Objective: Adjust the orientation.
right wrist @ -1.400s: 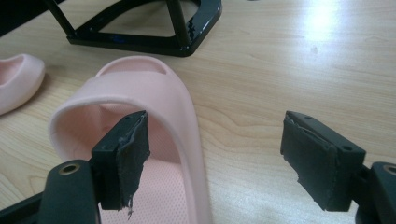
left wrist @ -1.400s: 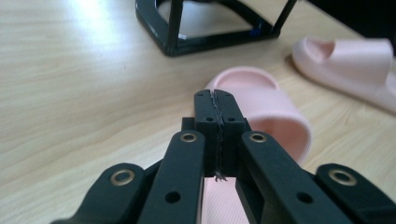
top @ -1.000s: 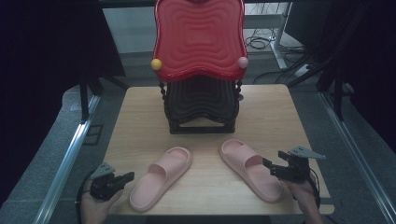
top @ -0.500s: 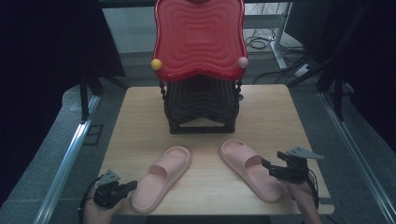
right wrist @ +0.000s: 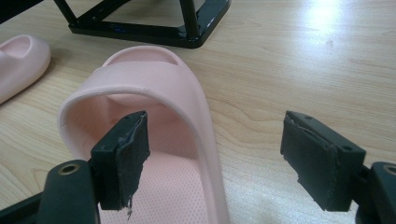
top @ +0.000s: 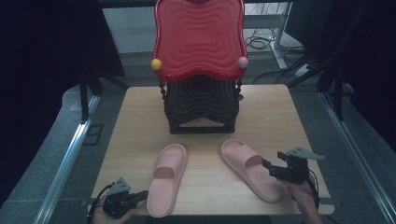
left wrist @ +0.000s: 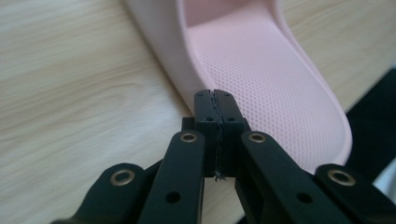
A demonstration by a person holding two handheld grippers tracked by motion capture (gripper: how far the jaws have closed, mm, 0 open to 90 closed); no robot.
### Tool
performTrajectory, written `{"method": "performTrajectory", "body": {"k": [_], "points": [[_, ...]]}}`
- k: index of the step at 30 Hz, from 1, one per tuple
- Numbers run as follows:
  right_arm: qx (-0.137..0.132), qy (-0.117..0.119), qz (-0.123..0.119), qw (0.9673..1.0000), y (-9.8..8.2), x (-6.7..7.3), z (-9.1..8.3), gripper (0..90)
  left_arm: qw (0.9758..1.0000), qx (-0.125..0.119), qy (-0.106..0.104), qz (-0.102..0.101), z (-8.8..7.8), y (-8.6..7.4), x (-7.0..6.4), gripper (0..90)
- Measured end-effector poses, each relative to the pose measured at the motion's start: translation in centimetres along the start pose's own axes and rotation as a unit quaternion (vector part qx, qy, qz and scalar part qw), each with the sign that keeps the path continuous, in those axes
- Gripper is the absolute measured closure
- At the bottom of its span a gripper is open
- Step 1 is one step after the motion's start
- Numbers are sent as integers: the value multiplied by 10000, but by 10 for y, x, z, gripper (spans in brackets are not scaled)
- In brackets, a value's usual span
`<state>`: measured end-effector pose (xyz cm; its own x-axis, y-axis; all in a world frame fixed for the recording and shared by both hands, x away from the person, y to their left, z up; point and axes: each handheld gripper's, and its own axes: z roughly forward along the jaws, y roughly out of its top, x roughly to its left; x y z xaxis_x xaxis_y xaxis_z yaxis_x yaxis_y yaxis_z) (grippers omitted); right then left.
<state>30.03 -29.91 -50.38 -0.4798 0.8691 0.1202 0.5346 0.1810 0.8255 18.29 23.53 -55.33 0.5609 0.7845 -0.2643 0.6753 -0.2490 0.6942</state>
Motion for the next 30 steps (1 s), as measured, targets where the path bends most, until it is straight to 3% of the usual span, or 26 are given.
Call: {"method": "performTrajectory", "body": {"k": [10,22,26,30], "points": [[-10,-10,28,10000,0,-2,-2,238,9982,109,-473,345,26,16,-30,897],[-28,-12,77,10000,4,-5,-2,238,9956,145,-757,540,57,41,-50,894],[-34,-19,57,10000,3,-4,-4,239,9952,-62,-767,602,47,49,-50,875],[-177,-38,-23,9998,5,1,-9,239,9946,-641,-603,555,24,71,-40,806]]}}
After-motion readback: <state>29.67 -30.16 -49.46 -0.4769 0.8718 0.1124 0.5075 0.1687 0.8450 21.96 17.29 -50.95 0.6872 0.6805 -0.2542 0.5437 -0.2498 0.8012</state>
